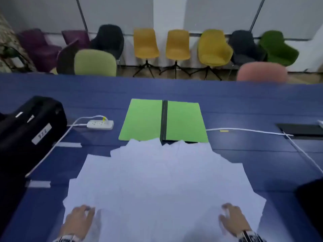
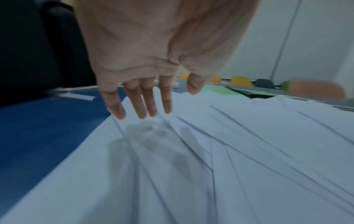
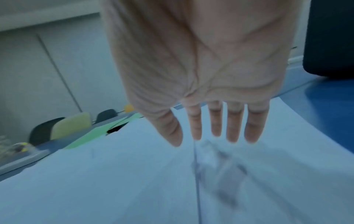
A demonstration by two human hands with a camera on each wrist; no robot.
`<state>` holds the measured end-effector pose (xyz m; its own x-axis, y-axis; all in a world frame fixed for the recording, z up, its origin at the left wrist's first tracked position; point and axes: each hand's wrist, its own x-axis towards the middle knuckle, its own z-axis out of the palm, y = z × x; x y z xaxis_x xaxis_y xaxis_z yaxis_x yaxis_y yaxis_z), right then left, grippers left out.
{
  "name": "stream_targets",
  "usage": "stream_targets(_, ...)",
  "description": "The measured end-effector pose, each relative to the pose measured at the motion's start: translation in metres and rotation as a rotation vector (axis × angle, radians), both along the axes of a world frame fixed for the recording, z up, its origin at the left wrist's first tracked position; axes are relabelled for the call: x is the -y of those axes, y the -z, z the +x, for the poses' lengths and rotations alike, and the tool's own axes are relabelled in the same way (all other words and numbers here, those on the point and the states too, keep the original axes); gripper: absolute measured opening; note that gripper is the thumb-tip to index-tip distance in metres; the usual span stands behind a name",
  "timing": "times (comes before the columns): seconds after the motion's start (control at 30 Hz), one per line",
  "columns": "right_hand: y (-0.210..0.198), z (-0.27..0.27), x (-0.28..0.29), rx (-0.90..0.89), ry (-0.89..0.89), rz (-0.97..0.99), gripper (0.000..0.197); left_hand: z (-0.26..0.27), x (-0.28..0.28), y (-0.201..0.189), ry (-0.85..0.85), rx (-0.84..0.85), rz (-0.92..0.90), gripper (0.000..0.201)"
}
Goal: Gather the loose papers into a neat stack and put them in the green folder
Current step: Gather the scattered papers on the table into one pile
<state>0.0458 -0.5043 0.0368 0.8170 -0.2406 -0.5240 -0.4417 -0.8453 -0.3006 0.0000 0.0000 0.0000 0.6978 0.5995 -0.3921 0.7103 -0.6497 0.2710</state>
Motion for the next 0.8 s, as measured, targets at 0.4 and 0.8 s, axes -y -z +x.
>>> stream_targets(0.4,0.010,0.007,0.019,0.020,0.659,-0.152,0.075,0.015,0.034,-0.032,-0.486,-0.064,-0.166,0.082)
stream_targets(0.8,0.012,0.020,-0.064,0.103,0.375,0.299,0.074,0.056,0.137,-0.054,-0.410,0.073,-0.573,0.077)
